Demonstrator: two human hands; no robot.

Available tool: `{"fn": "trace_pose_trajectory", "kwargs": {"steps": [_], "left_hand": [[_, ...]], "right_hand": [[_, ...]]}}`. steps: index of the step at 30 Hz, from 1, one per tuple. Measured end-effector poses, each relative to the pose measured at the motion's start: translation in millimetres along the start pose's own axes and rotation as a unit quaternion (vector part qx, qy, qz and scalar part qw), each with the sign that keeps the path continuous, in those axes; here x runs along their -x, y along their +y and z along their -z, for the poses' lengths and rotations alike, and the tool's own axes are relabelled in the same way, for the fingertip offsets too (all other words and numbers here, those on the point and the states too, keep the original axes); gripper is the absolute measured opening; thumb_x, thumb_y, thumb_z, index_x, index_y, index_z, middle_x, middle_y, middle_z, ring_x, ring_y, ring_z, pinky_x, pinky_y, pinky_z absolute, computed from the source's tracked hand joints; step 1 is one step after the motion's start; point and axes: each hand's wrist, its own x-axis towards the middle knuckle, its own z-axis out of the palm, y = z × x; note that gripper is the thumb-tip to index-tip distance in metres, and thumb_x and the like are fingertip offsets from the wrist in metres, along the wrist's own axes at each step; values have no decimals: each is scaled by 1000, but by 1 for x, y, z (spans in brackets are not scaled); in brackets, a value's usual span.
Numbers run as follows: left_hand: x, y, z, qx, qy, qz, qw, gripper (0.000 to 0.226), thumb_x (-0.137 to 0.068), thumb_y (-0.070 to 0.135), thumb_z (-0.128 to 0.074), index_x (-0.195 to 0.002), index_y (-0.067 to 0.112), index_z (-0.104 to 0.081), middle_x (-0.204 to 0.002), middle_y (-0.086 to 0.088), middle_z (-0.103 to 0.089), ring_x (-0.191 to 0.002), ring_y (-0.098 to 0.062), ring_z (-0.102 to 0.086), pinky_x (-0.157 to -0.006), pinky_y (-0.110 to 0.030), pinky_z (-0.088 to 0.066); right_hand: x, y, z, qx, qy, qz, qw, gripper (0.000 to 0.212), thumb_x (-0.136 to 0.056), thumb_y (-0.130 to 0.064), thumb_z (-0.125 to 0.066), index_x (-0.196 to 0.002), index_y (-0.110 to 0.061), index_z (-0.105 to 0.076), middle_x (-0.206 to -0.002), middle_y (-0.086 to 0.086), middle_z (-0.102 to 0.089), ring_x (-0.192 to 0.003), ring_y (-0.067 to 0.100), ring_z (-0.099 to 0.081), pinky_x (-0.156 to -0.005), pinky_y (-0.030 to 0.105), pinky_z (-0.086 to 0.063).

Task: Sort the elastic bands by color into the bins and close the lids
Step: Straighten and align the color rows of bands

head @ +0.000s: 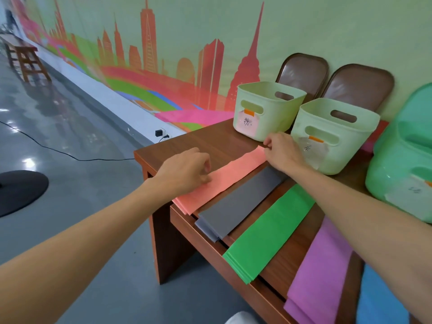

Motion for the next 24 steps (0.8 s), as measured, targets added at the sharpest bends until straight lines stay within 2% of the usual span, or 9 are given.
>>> {"fn": "trace_pose_trajectory", "kwargs": {"steps": [3,5,8,12,16,20,22,24], "left_hand": [[1,16,-1,84,43,-63,994,12,-87,26,-62,-99,23,-60,-100,6,-49,-89,-12,-55,-85,-32,-47],[2,36,0,129,59,-96,985,13,-87,20,-61,-98,24,-62,-97,6,-51,-85,-7,-53,-83,-26,-45],[5,69,2,184,65,-134,972,13,-85,14,-60,-95,21,-64,-94,1,-57,-83,-11,-57,-80,-29,-47],[14,120,3,229,47,-181,955,11,-86,12,-59,-93,18,-65,-94,-3,-63,-85,-16,-58,-79,-28,-46],[27,169,-6,240,24,-224,944,11,-87,15,-60,-90,24,-63,-88,5,-62,-78,-6,-56,-68,-18,-41],[45,216,-25,254,-28,-245,935,10,-89,15,-58,-94,22,-64,-89,3,-65,-82,-11,-58,-72,-24,-45],[53,237,-40,233,-40,-263,935,11,-90,17,-57,-97,20,-65,-88,4,-64,-79,-10,-57,-72,-24,-45],[65,255,-58,187,-49,-286,938,14,-91,21,-54,-99,19,-65,-86,7,-60,-77,-10,-55,-71,-24,-42]], "right_hand": [[17,5,31,-30,-40,35,998,16,-86,-13,-58,-97,-17,-70,-104,3,-67,-100,20,-59,-81,29,-48],[32,13,56,-30,-75,46,996,11,-87,-18,-62,-92,-20,-71,-96,-4,-66,-92,13,-58,-71,20,-41],[55,35,92,-37,-123,56,990,8,-86,-20,-66,-91,-19,-73,-94,-5,-67,-85,8,-57,-75,20,-38],[91,70,136,-14,-158,48,986,10,-86,-20,-67,-92,-16,-73,-88,-6,-67,-86,8,-59,-72,17,-37],[131,102,172,5,-180,15,984,9,-86,-24,-66,-91,-20,-72,-86,-7,-67,-85,8,-61,-71,18,-41],[171,129,194,-8,-181,-23,983,9,-86,-22,-66,-91,-18,-72,-88,-2,-71,-80,11,-65,-75,24,-48],[193,142,199,-31,-179,-34,983,10,-86,-21,-66,-92,-14,-72,-81,-6,-69,-68,-2,-62,-73,22,-49],[215,154,200,-48,-166,-43,984,9,-87,-22,-66,-90,-16,-72,-74,-15,-64,-59,-14,-57,-66,11,-44]]}}
